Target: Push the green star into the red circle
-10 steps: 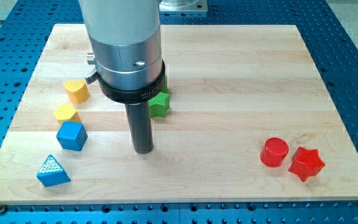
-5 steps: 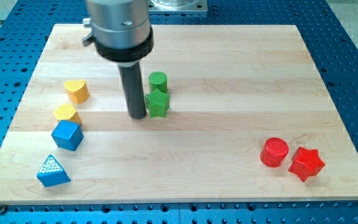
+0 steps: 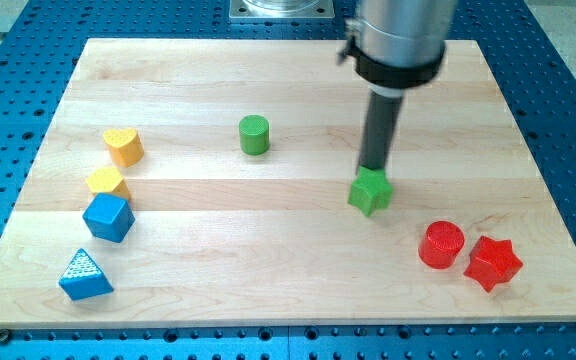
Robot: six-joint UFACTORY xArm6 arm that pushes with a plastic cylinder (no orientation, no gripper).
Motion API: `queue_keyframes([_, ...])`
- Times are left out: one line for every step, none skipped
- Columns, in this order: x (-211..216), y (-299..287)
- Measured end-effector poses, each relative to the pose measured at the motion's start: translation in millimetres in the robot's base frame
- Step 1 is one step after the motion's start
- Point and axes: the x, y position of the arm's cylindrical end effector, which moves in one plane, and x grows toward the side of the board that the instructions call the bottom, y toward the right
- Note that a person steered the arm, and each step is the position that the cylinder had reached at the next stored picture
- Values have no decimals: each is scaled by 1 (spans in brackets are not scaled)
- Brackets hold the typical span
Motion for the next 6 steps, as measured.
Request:
queue_keyframes([-18,-6])
queue_keyframes([-26,-11])
queue_keyframes([-23,-49])
queue_keyframes([-4,-47])
queue_keyframes([18,-30])
queue_keyframes([47,4])
